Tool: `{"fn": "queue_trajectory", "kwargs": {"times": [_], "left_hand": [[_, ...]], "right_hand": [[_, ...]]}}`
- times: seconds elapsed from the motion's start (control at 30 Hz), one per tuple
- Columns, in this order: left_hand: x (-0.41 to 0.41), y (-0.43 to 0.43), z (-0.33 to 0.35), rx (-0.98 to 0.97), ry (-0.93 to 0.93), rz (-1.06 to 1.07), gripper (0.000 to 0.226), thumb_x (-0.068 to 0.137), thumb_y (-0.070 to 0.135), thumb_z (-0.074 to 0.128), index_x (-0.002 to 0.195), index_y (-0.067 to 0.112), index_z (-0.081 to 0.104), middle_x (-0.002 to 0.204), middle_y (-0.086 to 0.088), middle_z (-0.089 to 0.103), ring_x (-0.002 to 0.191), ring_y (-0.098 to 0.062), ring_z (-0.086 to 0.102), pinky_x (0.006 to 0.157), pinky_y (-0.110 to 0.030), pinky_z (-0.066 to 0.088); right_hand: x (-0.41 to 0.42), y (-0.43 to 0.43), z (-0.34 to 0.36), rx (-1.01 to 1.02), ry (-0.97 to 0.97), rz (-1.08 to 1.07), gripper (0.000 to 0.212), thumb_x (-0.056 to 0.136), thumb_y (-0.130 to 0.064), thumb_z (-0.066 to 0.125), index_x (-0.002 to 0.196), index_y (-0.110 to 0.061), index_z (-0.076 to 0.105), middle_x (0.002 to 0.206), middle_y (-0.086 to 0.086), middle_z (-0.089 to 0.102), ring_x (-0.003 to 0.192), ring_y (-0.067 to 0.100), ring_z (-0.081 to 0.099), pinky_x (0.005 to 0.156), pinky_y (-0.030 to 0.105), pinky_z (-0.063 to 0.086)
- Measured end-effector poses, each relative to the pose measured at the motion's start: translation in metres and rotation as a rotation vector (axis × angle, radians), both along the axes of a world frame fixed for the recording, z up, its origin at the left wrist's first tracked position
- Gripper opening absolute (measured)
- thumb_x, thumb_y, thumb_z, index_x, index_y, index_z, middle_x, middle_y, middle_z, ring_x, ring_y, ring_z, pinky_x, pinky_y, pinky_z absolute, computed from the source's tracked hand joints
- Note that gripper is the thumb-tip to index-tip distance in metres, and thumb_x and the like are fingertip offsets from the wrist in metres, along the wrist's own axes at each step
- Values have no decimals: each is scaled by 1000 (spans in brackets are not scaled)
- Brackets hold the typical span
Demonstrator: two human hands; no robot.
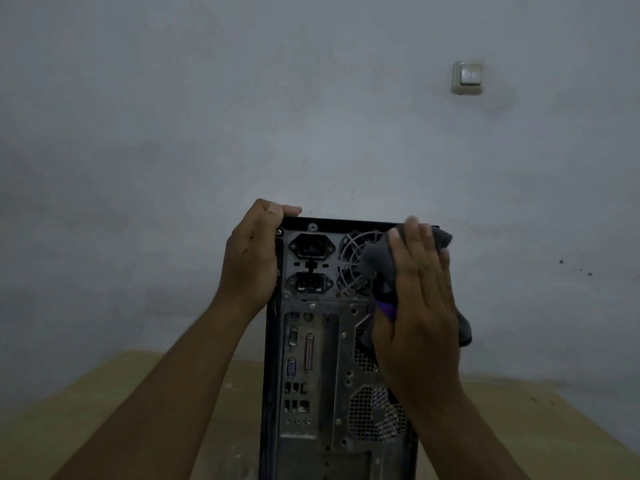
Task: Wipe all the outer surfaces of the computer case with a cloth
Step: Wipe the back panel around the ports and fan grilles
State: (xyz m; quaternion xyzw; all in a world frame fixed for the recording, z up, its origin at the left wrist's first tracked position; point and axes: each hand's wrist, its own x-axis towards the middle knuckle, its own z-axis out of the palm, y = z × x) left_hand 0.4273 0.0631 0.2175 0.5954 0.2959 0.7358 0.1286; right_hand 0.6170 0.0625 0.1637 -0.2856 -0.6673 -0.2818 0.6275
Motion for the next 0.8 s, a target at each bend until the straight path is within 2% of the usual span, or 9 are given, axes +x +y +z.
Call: {"fn": "queue_trajectory", "kwargs": {"times": [0.07,0.1,0.17,0.27,0.33,0.4,0.53,0.67,0.8], "left_hand": [[2,0,1,16,-30,-74,33,102,31,39,100,8,63,118,-1,70,106,-8,67,79,-21,55],[2,0,0,13,-46,-116,32,104,27,38,100,7,63,119,-3,69,106,-7,66,79,-20,54],[-1,0,-1,-3,-61,-206,36,101,30,36,98,11,65,118,-8,69,110,-13,66,88,-29,55],[-11,1,-1,-17,-64,-274,51,98,41,30,105,7,67,121,-18,67,120,-29,61,110,-49,44],[-20,1,-1,-30,-69,-307,64,99,50,24,109,2,65,122,-23,65,121,-34,61,112,-53,42],[-25,1,-2,-33,-61,-333,68,100,55,20,108,5,65,122,-26,63,122,-38,59,112,-55,41],[-25,2,-1,-18,-23,-348,65,102,53,18,104,9,66,121,-24,64,121,-36,59,111,-52,42],[-28,1,-1,-34,-16,-386,64,101,54,18,105,13,68,118,-14,67,102,-24,66,95,-40,50],[-34,2,-2,-52,-15,-460,71,101,58,15,108,10,67,112,-13,68,104,-24,65,101,-41,49]], "right_hand": [[-15,-3,-1,-36,140,30,60,89,-9,36,148,4,35,159,16,27,151,28,16,124,47,12],[-27,-6,1,-60,205,57,62,88,-9,35,149,3,33,160,15,25,152,27,13,124,46,10],[-52,-11,7,-88,232,112,65,87,-10,35,151,2,30,162,14,21,153,26,8,124,46,6],[-78,-13,14,-44,53,66,62,95,-26,38,150,1,32,161,16,23,152,28,12,124,47,7],[-84,-11,17,-11,-34,14,62,98,-33,42,149,1,33,160,17,25,151,30,15,124,49,10],[-84,-9,19,34,-136,-22,62,100,-36,48,149,0,35,159,18,27,150,31,17,123,51,13],[-74,-4,21,176,-385,-40,52,101,-33,56,143,-3,48,154,16,38,147,30,28,120,52,23],[-63,1,20,275,-714,-24,45,97,-24,62,137,-4,56,147,14,49,141,26,40,120,44,27],[-65,-2,30,244,-681,10,42,93,-18,63,132,-3,60,141,15,55,136,27,47,117,42,31]]}}
